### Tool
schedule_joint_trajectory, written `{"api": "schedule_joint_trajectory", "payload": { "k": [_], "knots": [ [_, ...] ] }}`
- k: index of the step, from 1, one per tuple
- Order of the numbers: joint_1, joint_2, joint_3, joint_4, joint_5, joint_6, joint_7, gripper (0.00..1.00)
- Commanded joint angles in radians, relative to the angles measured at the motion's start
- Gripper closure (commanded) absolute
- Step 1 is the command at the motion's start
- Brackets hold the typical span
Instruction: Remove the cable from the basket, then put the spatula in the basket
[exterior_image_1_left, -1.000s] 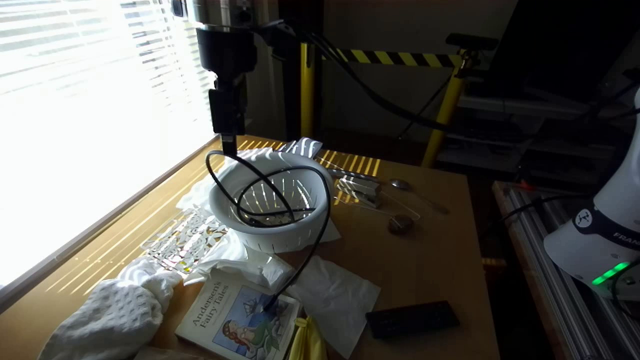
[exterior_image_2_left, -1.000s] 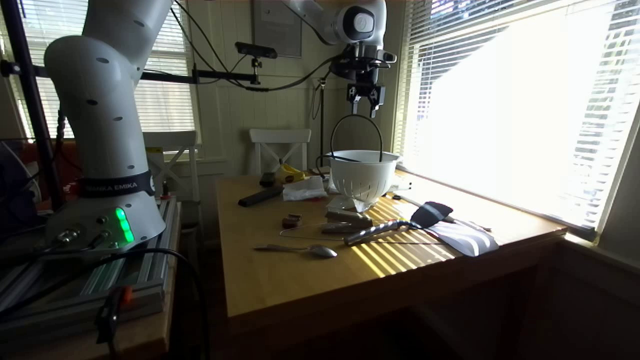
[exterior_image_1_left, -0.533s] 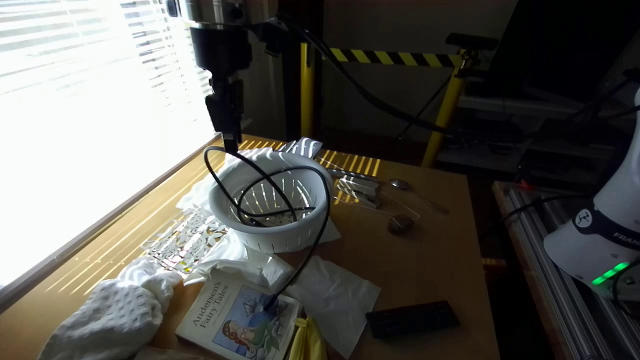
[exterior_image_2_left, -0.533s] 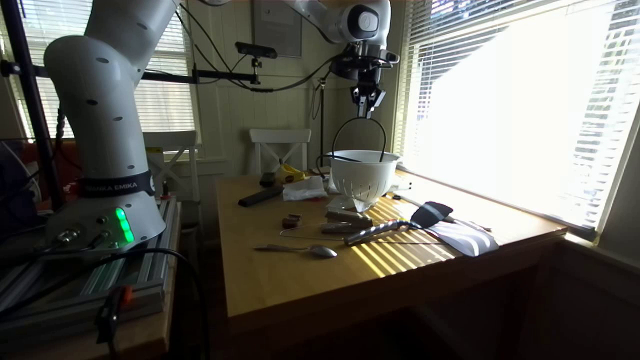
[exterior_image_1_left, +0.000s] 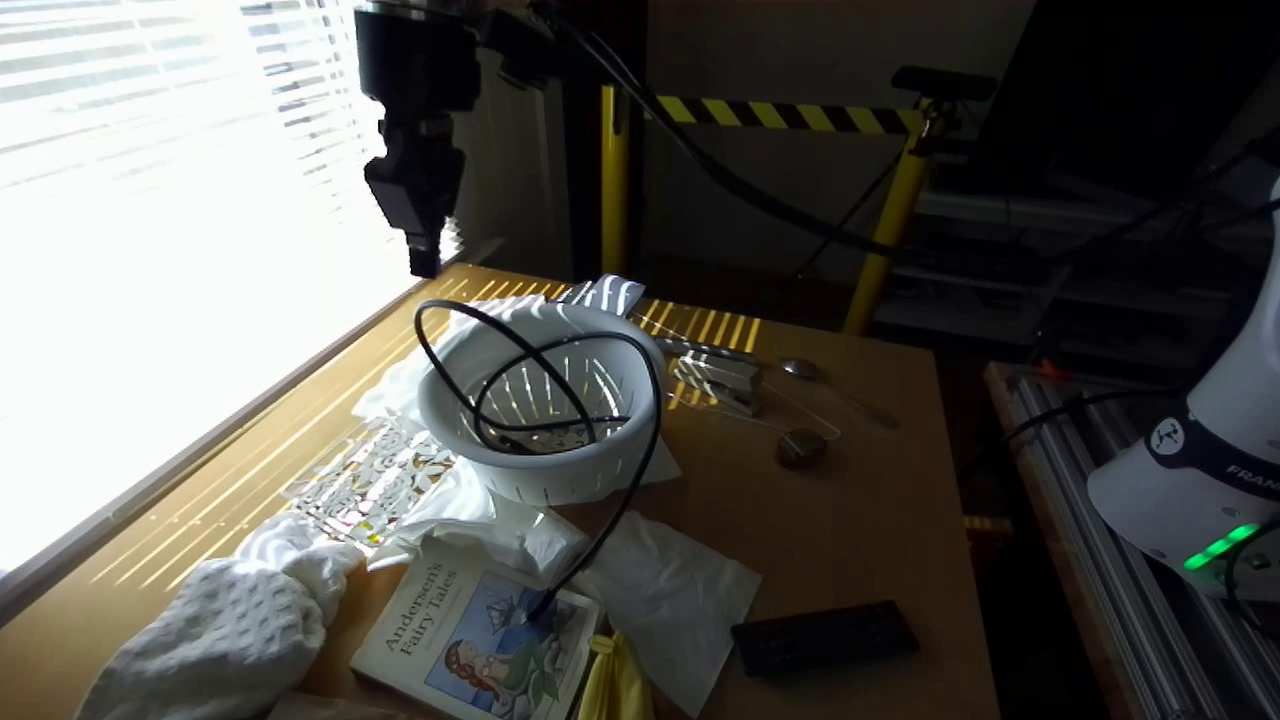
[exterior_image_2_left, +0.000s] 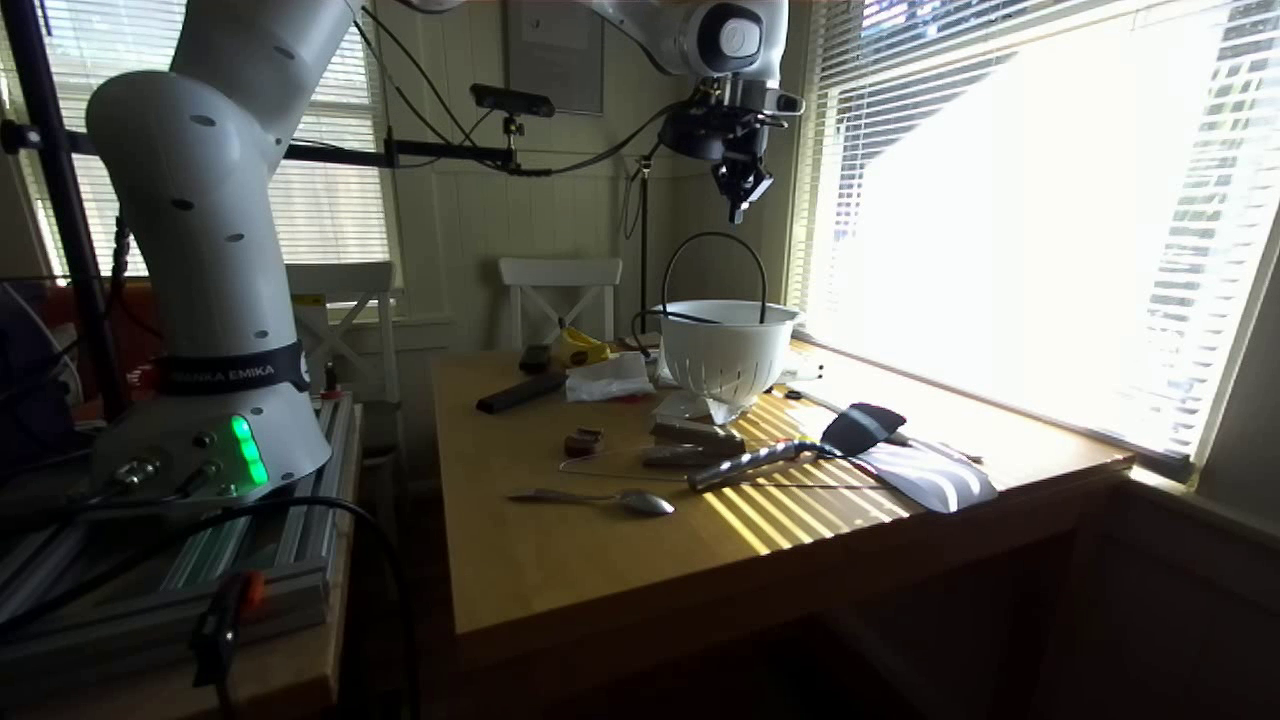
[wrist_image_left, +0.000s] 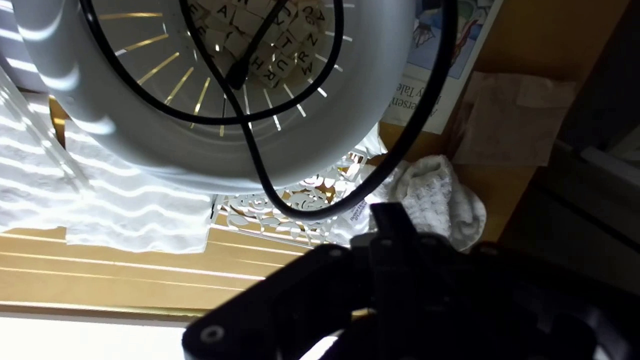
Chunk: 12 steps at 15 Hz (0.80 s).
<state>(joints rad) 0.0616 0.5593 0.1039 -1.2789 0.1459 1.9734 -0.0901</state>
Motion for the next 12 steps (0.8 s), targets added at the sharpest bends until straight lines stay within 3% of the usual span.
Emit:
{"api": "schedule_joint_trajectory", "payload": {
  "k": [1, 2, 3, 4, 5, 7, 8, 10, 12],
  "knots": [
    [-0.019, 0.025, 0.008, 0.026, 0.086, 0.028, 0.081, 1.00],
    [-0.020, 0.030, 0.010, 0.027, 0.100, 0.027, 0.088, 1.00],
    [-0.021, 0.032, 0.010, 0.029, 0.104, 0.019, 0.084, 0.74],
    [-0.019, 0.031, 0.007, 0.026, 0.101, 0.016, 0.088, 0.73],
    [-0.012, 0.011, 0.000, 0.004, 0.074, 0.016, 0.070, 0.93],
    [-0.012, 0.015, 0.000, 0.004, 0.076, 0.017, 0.074, 0.79],
    [-0.012, 0.015, 0.000, 0.004, 0.077, 0.017, 0.076, 0.49],
    [-0.012, 0.022, -0.001, 0.009, 0.082, 0.016, 0.092, 0.45],
    [-0.006, 0.027, -0.008, 0.013, 0.083, 0.006, 0.139, 0.31]
  ]
}}
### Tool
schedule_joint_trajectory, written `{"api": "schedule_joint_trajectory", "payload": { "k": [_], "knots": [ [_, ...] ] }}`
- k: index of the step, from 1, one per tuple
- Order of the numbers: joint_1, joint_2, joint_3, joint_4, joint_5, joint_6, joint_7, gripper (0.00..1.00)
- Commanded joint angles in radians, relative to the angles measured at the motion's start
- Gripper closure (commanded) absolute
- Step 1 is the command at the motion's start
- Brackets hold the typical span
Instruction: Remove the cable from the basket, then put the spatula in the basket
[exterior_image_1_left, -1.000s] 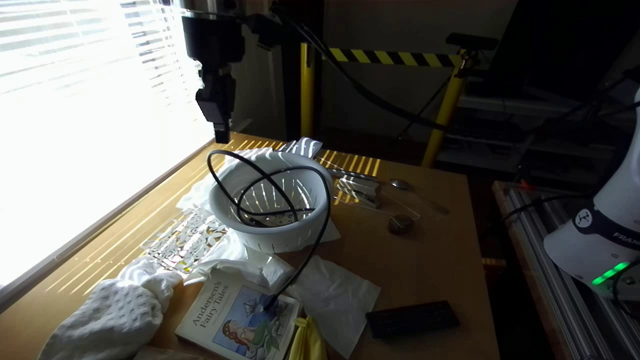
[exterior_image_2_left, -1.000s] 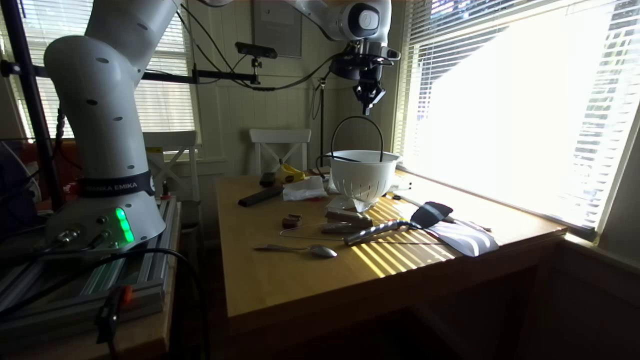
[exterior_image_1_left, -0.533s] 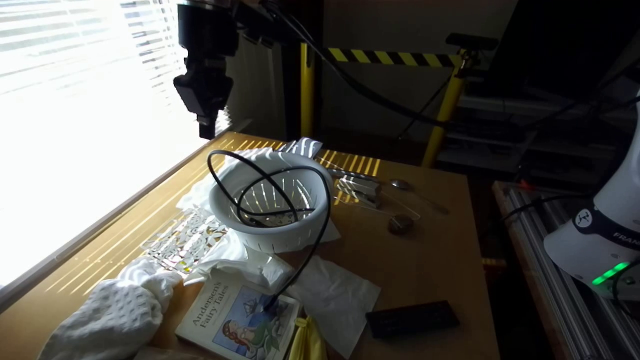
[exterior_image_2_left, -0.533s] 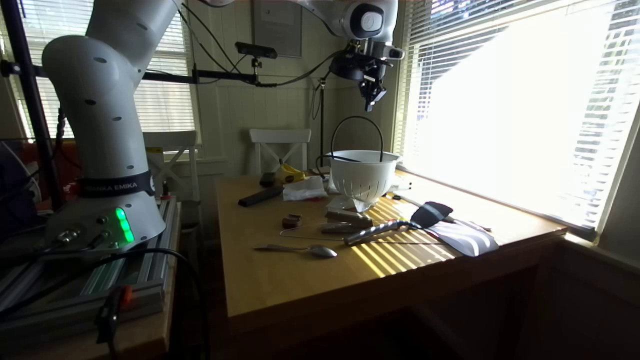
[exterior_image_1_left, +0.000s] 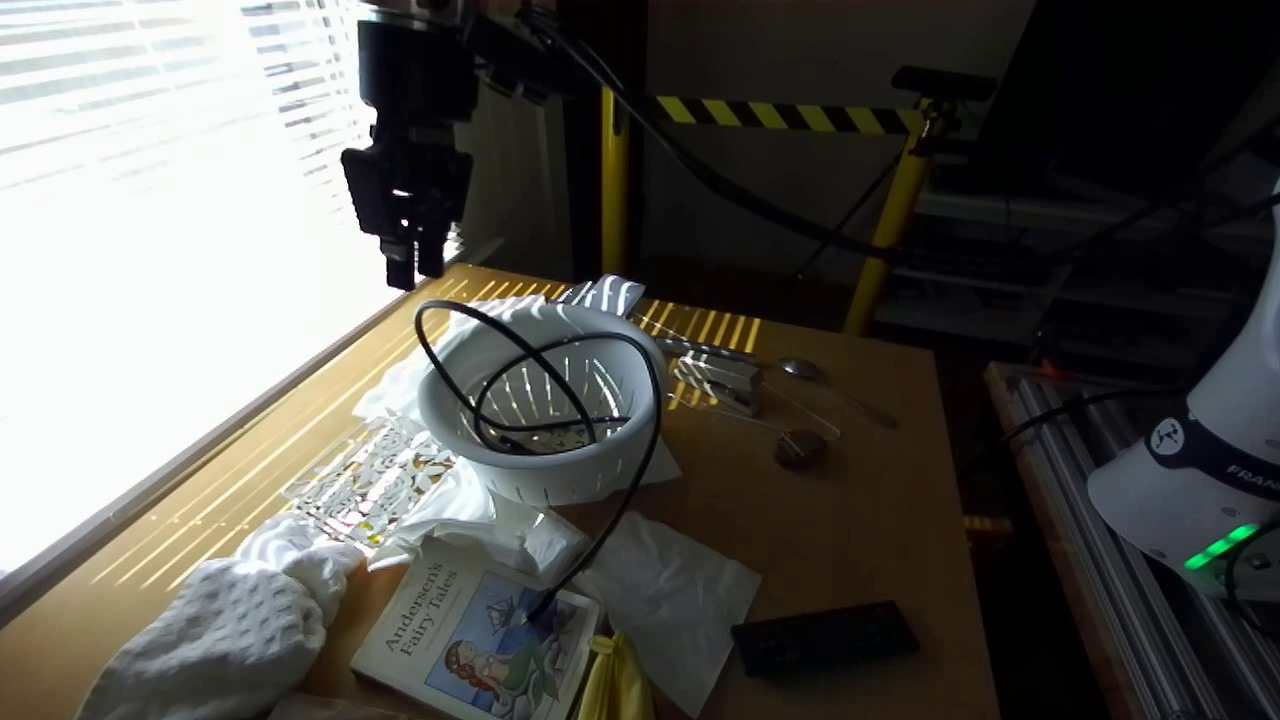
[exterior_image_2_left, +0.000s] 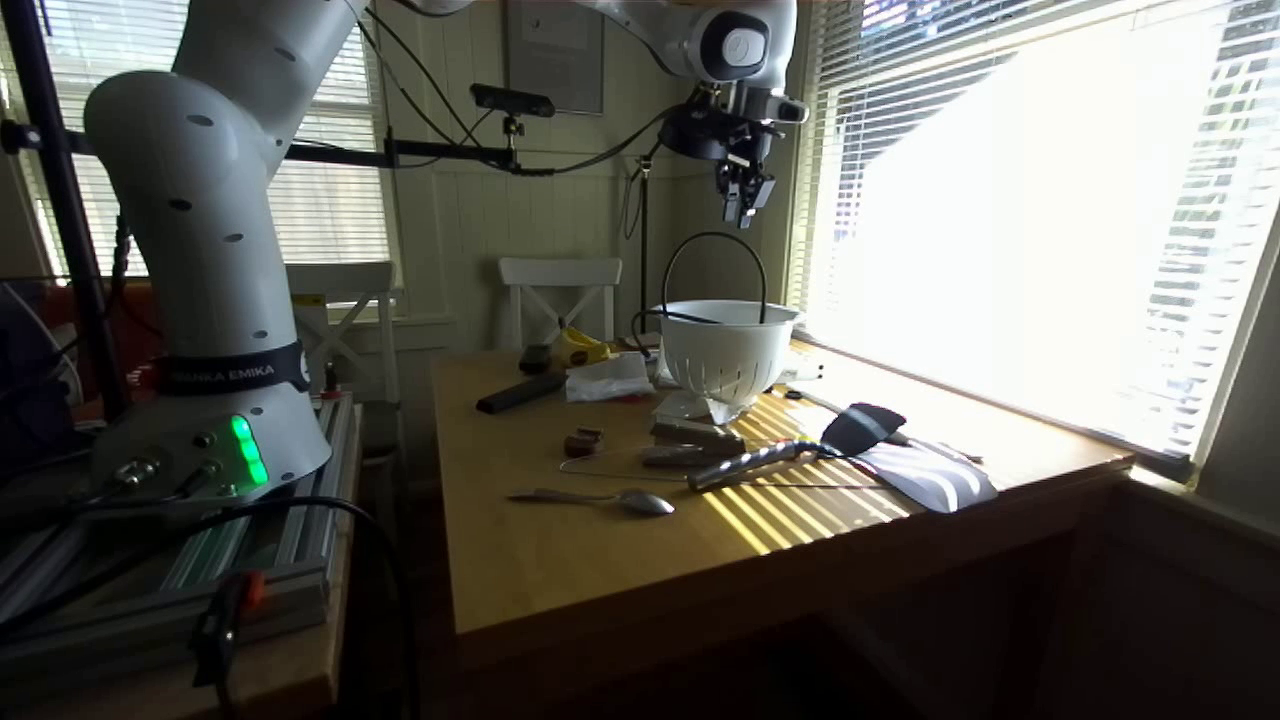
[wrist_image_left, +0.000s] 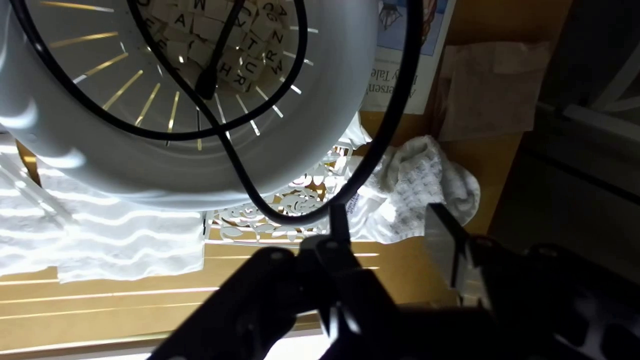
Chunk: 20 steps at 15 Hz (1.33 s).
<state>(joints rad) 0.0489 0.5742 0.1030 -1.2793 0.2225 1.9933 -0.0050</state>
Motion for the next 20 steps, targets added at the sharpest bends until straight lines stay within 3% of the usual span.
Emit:
{"api": "schedule_joint_trajectory", "payload": {
  "k": [1, 4, 8, 10, 20],
  "knots": [
    [0.010, 0.012, -0.011, 0.012, 0.004, -0.014, 0.076, 0.23],
    [0.010, 0.027, -0.008, 0.018, 0.014, -0.033, 0.114, 0.03],
    [0.005, 0.058, 0.004, 0.036, 0.029, -0.062, 0.114, 0.00],
    [0.000, 0.072, 0.009, 0.045, 0.034, -0.089, 0.101, 0.25],
    [0.014, 0.031, -0.020, 0.029, -0.017, -0.110, 0.113, 0.95]
  ]
}}
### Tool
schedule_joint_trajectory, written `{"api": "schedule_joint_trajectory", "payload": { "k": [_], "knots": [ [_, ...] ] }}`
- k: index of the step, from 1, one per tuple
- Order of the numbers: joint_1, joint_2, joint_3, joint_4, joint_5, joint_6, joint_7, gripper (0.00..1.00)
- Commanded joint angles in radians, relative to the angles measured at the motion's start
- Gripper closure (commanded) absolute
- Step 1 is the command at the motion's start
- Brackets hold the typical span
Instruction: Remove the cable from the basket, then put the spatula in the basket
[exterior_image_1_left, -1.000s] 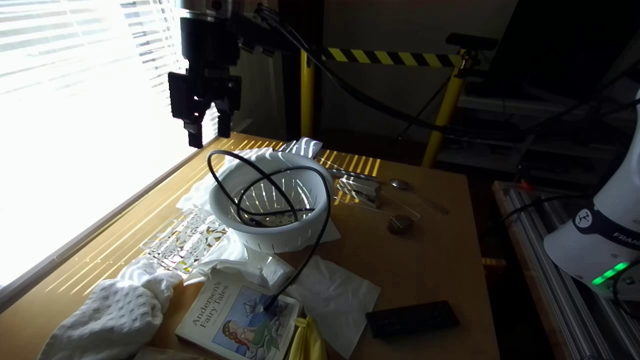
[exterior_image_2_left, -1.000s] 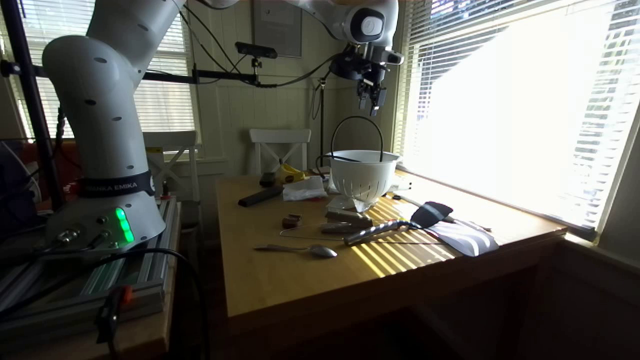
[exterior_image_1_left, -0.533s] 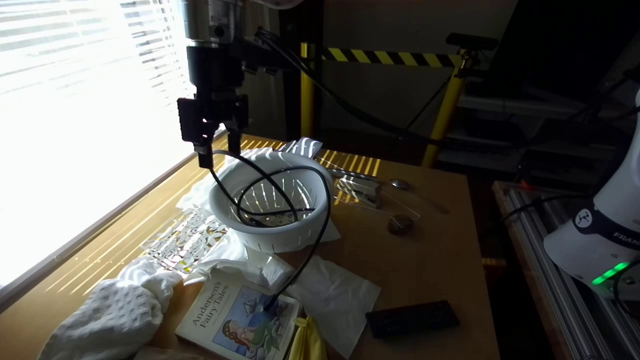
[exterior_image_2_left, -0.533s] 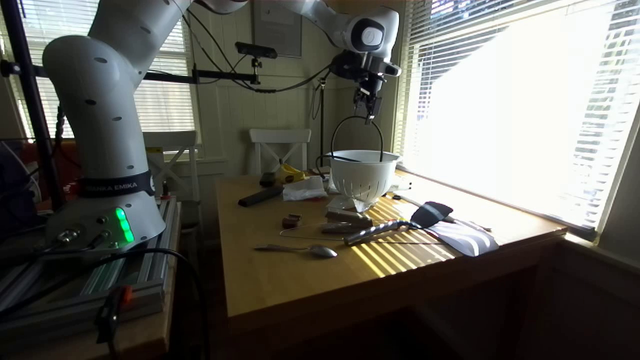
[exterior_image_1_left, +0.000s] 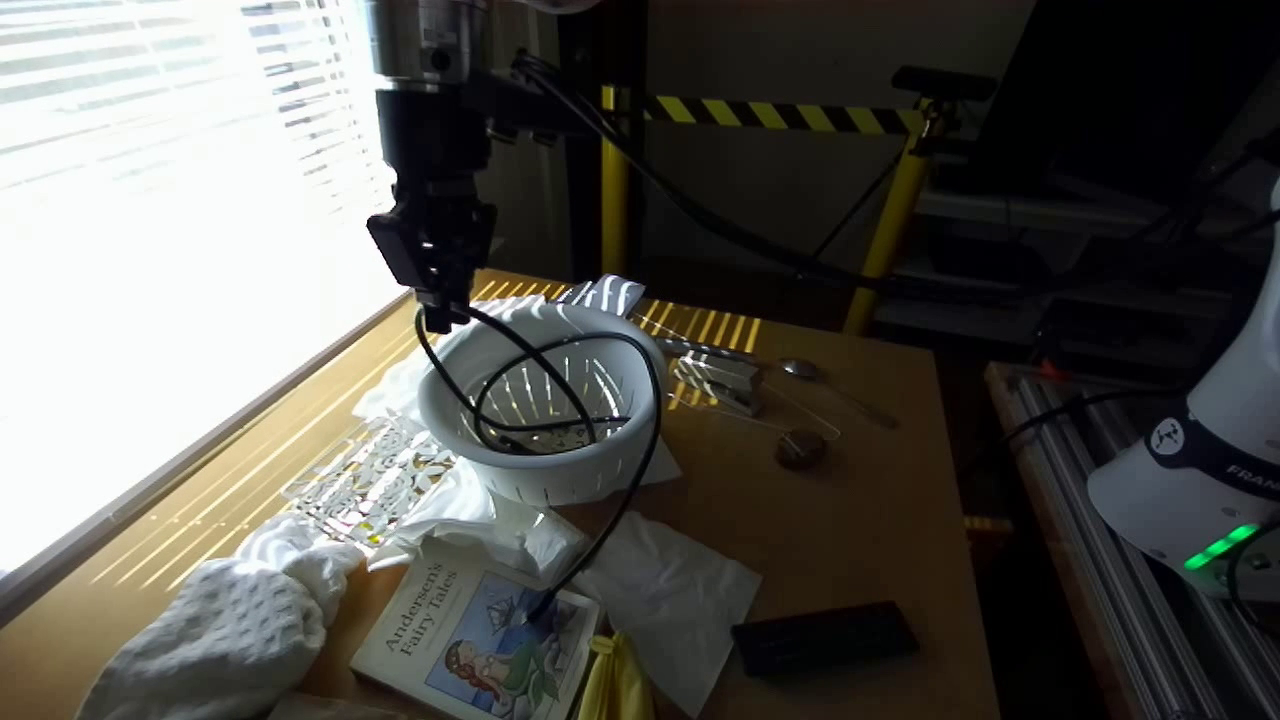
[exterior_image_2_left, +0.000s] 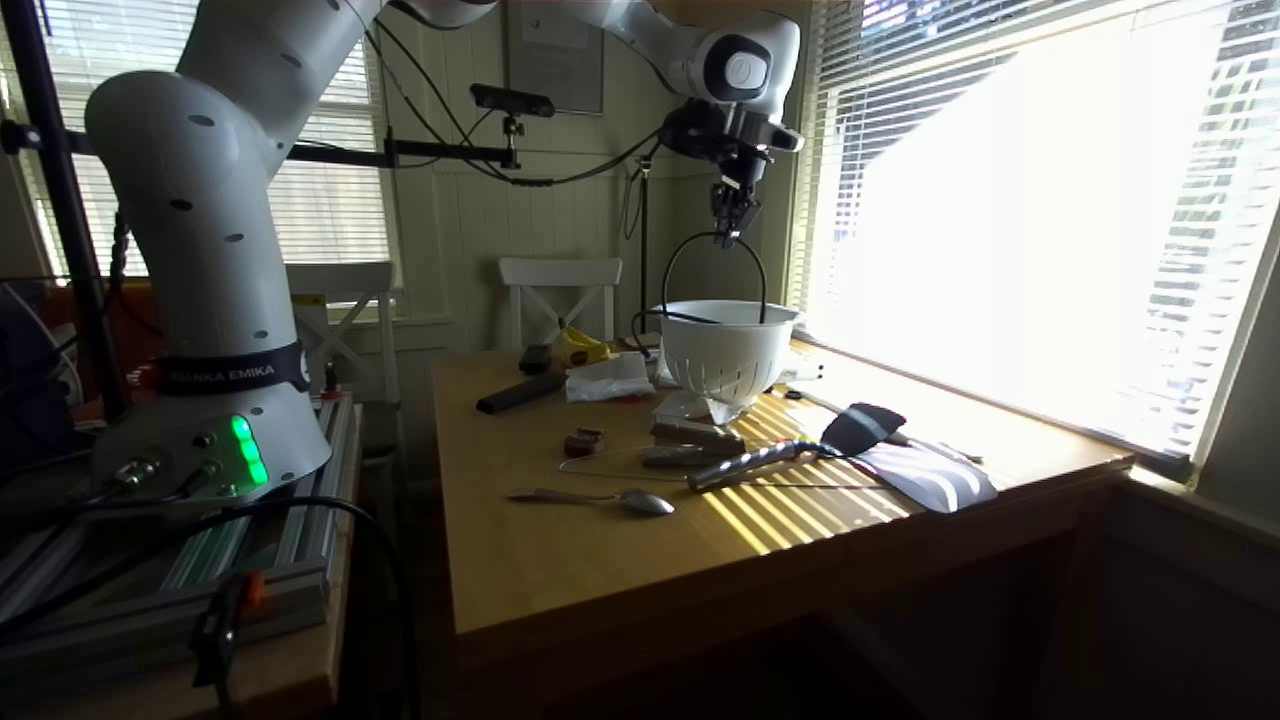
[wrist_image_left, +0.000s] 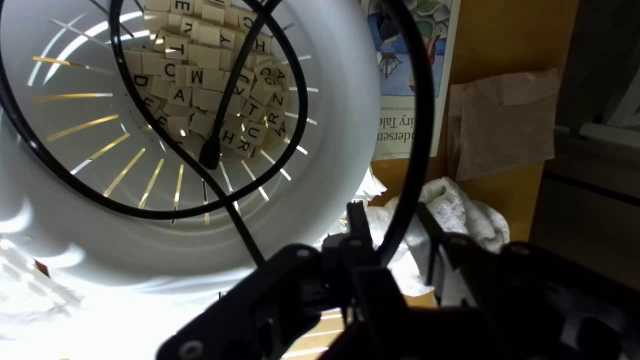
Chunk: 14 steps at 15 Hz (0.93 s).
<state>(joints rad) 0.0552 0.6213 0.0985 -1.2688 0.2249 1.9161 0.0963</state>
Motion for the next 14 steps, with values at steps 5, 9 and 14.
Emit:
{"api": "schedule_joint_trajectory", "payload": {
  "k": [5, 9, 14],
  "knots": [
    [0.004, -0.039, -0.016, 0.009, -0.018, -0.041, -0.006, 0.98],
    [0.011, -0.125, -0.023, -0.043, -0.041, -0.015, -0.015, 0.98],
    [0.018, -0.289, -0.038, -0.143, -0.109, 0.059, -0.006, 0.98]
  ]
}}
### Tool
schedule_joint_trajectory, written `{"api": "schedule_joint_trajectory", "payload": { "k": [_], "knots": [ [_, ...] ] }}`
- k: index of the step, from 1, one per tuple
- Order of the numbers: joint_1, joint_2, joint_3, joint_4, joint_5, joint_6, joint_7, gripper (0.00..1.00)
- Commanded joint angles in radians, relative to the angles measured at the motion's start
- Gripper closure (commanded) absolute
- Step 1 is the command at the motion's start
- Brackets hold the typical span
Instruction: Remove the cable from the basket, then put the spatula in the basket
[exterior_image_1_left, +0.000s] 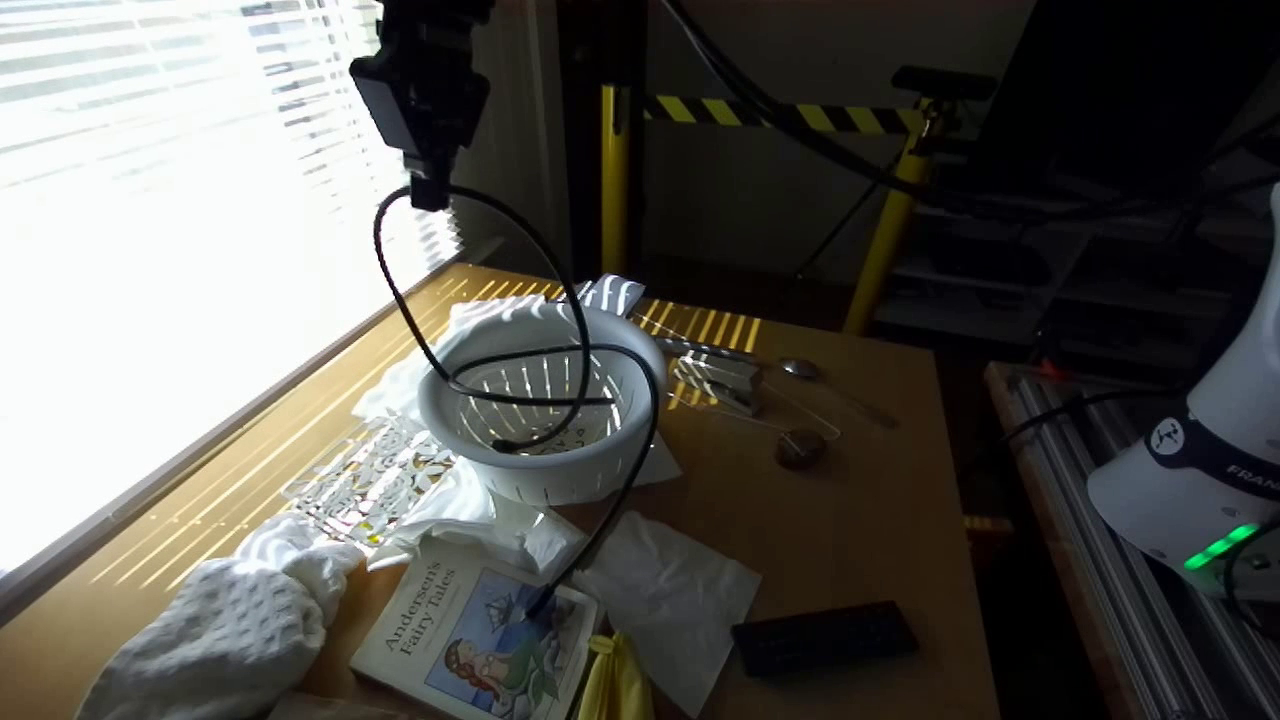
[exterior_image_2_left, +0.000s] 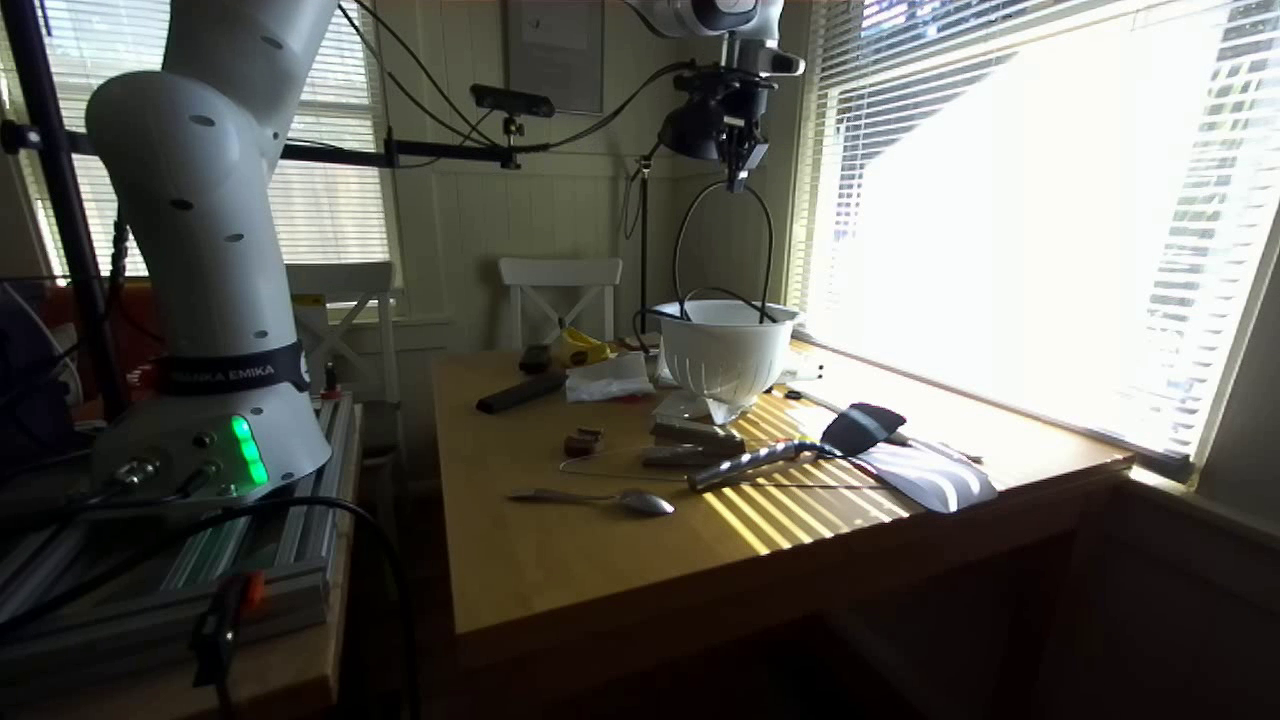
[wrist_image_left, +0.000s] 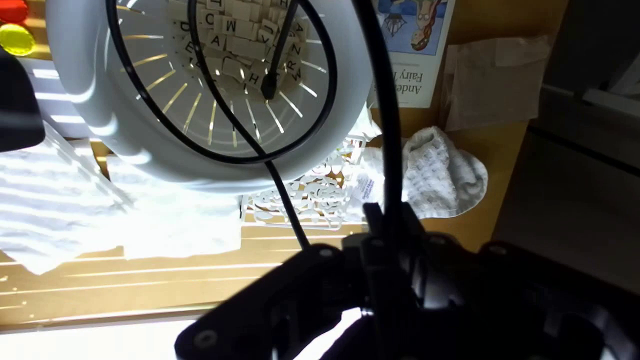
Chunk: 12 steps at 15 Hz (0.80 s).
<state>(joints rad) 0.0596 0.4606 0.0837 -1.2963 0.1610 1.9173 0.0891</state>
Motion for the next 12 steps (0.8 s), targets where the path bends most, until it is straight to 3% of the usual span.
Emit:
{"api": "schedule_joint_trajectory", "payload": {
  "k": [1, 5, 9, 12],
  "knots": [
    [0.010, -0.161, -0.021, -0.138, -0.063, 0.077, 0.006, 0.98],
    [0.032, -0.293, -0.026, -0.200, -0.173, 0.145, 0.063, 0.98],
    [0.052, -0.451, -0.022, -0.330, -0.313, 0.216, 0.234, 0.98],
    [0.070, -0.567, 0.011, -0.451, -0.425, 0.205, 0.348, 0.98]
  ]
}}
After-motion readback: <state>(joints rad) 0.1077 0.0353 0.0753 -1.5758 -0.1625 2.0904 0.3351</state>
